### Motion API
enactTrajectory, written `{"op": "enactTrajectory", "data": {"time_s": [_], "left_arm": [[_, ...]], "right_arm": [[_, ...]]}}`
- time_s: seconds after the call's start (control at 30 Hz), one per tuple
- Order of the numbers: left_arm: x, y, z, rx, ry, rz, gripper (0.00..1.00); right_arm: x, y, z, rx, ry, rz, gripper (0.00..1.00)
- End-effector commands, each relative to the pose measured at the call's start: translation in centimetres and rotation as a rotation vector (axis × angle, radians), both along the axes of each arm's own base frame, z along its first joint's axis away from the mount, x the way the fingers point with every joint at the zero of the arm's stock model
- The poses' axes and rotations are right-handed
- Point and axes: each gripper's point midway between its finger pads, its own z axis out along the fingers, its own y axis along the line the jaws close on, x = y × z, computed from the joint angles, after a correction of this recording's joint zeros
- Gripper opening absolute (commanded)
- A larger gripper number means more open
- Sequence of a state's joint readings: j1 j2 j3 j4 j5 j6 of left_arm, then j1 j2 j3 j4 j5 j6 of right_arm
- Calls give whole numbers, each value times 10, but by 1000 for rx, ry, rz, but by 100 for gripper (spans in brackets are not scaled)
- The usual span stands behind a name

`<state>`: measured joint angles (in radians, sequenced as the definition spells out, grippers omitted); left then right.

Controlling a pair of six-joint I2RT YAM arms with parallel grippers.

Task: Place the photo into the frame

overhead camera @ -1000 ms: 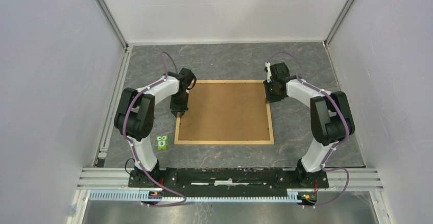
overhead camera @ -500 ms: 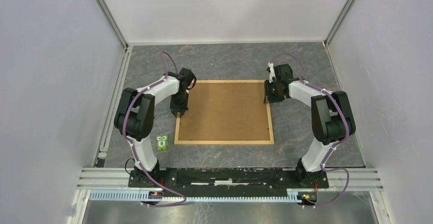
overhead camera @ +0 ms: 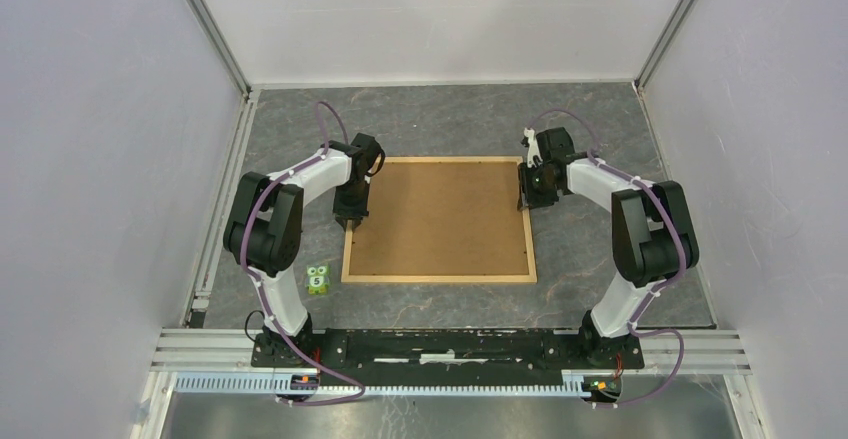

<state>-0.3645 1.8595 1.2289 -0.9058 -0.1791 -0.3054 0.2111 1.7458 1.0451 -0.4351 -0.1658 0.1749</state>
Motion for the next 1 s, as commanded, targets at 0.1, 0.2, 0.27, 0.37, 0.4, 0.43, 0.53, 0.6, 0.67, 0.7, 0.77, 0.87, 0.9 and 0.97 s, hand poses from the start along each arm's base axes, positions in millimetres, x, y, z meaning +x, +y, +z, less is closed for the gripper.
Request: {"op": "enactTrajectory", "data": {"time_s": [0.1,0.2,0.27,0.37,0.4,0.43,0.53,0.6,0.67,0.7,0.77,0.87,0.9,0.97], "left_arm": [[-11,-16,-26,-51,49,-43,14],[-11,-16,-26,-52,50,-43,14],[-11,-16,-26,-55,49,-42,14],[-11,-17,-25,-54,49,-43,14],[-11,-17,-26,-55,49,-44,14],[-11,-17,-26,-56,48,-44,14],[-11,-17,-26,-57,51,-45,14],[-12,-18,-26,-57,51,-47,14],[-12,-18,-26,-56,50,-46,14],[-12,-17,-26,-55,51,-47,14],[-12,-18,-27,-57,53,-47,14],[-12,-18,-26,-56,52,-48,14],[-12,-17,-27,-54,53,-47,14],[-12,-18,-27,-54,53,-47,14]], "right_arm": [[18,13,27,52,-54,15,32],[24,11,33,44,-73,5,31],[26,11,34,45,-69,5,30],[25,12,34,57,-54,9,31],[24,13,33,58,-50,11,31],[25,13,32,58,-50,11,31],[23,9,26,35,-40,9,31],[22,6,21,20,-29,7,29],[21,6,19,17,-26,9,26],[21,5,18,10,-26,9,26],[22,0,18,-13,-26,5,26],[24,-8,20,-58,-34,-9,26],[25,-11,21,-71,-37,-13,27],[25,-13,20,-81,-37,-17,27]]}}
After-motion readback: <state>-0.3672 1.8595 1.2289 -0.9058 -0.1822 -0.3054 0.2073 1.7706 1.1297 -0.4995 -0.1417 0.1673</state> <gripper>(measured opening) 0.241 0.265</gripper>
